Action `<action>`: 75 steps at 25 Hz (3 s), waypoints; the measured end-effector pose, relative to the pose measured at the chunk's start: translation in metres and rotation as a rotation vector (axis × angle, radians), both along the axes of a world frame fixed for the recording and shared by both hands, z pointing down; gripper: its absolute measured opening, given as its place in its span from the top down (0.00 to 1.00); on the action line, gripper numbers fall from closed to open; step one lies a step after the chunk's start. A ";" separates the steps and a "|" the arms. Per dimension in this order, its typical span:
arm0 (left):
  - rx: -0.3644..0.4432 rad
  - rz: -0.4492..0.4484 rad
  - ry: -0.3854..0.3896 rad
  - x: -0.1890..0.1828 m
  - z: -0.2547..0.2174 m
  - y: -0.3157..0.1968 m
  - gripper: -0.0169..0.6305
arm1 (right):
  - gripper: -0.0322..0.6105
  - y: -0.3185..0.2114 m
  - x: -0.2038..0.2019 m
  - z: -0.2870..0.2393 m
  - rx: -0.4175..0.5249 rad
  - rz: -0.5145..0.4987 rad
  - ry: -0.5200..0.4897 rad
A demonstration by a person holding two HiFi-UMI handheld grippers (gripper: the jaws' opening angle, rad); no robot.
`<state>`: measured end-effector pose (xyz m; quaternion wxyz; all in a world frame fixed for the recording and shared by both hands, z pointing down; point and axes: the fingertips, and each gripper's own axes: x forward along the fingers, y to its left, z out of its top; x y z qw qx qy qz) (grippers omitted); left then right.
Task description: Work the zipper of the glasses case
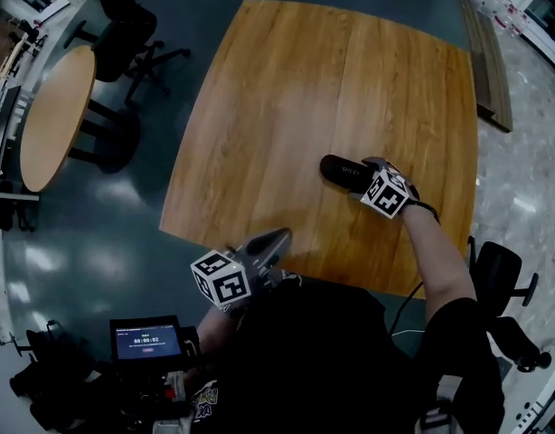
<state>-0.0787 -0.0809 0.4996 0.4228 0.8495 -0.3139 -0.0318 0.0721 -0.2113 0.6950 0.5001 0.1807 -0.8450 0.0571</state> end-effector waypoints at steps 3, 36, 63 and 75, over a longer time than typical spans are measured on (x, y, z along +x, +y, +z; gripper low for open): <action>-0.019 -0.009 -0.003 0.005 0.003 0.000 0.97 | 0.39 -0.005 -0.002 0.002 0.013 -0.006 -0.021; 0.296 0.806 -0.369 0.121 -0.037 -0.013 0.50 | 0.39 0.134 -0.036 -0.243 0.742 -0.723 0.052; 0.920 0.716 -0.606 0.086 -0.058 -0.012 0.50 | 0.79 0.115 -0.028 -0.303 0.848 -0.657 0.072; 0.821 0.779 -0.374 0.085 -0.077 0.019 0.51 | 0.74 0.141 -0.027 -0.304 0.779 -0.822 0.137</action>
